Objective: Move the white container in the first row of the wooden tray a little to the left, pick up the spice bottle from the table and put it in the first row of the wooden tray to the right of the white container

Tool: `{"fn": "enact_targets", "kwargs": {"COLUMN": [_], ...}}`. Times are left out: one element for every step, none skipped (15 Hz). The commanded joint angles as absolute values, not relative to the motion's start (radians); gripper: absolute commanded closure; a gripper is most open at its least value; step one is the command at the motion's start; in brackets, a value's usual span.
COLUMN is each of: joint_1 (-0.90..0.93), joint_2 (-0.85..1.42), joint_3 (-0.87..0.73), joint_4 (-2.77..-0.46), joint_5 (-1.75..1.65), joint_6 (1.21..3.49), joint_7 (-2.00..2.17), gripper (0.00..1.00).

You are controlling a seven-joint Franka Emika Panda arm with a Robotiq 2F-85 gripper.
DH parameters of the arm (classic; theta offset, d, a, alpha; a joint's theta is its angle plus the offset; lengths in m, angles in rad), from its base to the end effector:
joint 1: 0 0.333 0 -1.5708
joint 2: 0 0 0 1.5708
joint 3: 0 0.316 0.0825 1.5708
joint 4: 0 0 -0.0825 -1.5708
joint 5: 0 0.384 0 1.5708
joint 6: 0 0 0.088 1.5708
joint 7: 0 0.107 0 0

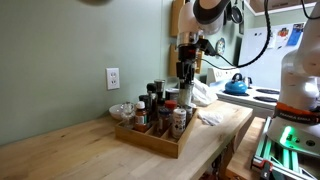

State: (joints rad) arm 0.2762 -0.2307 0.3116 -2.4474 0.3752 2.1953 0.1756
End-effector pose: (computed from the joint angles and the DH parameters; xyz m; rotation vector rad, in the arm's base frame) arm 0.3692 0.2615 0.3815 -2.9203 -0.2614 0.1578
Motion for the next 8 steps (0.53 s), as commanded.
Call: {"fn": "enact_targets", "kwargs": {"joint_1": [0.283, 0.281, 0.281, 0.279, 0.28, 0.282, 0.284, 0.286], "joint_2": [-0.229, -0.227, -0.225, -0.223, -0.219, -0.212, -0.207, -0.203], "joint_3": [0.322, 0.325, 0.323, 0.323, 0.322, 0.321, 0.32, 0.318], "joint_4": [-2.479, -2.485, -2.488, -2.491, -2.493, -2.492, -2.491, -2.488], "joint_5": [0.333, 0.317, 0.314, 0.305, 0.301, 0.304, 0.308, 0.316], "joint_6": [2.251, 2.263, 2.27, 2.278, 2.282, 2.279, 2.274, 2.27], "joint_7": [0.221, 0.235, 0.243, 0.256, 0.262, 0.265, 0.268, 0.266], "gripper": [0.71, 0.71, 0.71, 0.71, 0.71, 0.71, 0.71, 0.71]}}
